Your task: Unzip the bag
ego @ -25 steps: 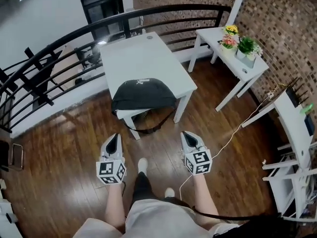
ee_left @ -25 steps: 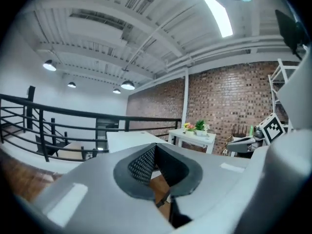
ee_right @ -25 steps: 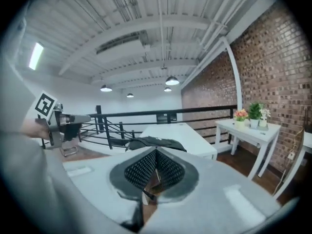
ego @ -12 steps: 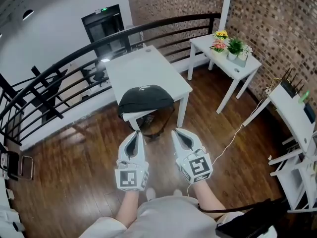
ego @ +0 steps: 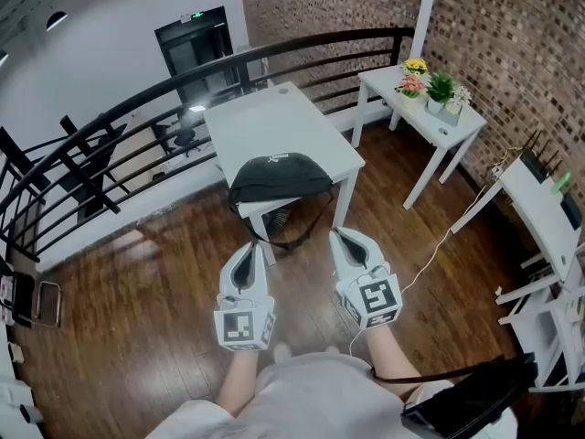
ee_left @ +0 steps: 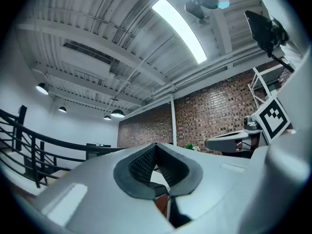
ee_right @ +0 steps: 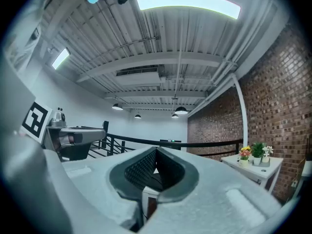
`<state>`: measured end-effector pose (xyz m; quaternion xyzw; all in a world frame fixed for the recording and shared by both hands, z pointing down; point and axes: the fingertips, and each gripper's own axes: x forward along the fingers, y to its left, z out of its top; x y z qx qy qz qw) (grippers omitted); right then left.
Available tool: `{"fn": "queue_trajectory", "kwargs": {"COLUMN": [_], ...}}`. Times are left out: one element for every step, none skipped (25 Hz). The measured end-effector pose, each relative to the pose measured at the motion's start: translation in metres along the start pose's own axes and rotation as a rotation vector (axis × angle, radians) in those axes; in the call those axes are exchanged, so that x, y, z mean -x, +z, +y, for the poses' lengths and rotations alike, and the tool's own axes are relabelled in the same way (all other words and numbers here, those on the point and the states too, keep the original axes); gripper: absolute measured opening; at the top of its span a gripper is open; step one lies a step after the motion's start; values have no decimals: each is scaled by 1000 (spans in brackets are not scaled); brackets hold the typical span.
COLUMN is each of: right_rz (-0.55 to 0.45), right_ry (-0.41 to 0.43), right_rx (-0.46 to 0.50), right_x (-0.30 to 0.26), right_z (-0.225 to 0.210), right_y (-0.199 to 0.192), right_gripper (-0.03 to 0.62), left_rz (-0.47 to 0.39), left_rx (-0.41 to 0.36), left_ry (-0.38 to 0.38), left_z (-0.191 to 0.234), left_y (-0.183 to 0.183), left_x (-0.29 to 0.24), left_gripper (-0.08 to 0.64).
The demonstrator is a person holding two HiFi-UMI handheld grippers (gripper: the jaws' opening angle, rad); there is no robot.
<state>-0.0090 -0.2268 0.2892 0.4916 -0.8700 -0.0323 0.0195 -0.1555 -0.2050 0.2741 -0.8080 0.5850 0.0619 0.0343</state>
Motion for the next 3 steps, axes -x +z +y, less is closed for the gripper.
{"fn": "queue_trajectory", "kwargs": {"right_rz": [0, 0, -1], "right_ry": [3, 6, 9], "right_rx": [3, 7, 10], "right_x": [-2, -5, -7], "right_z": [4, 7, 11], "right_y": [1, 2, 2], "right_gripper": [-9, -9, -9], "left_rz": [-1, -2, -3], "left_rx": [2, 4, 6], "left_ry": [1, 2, 2], "left_z": [3, 6, 8], "left_y": [1, 3, 4], "left_x": [1, 2, 3], "left_gripper": [17, 17, 17]}}
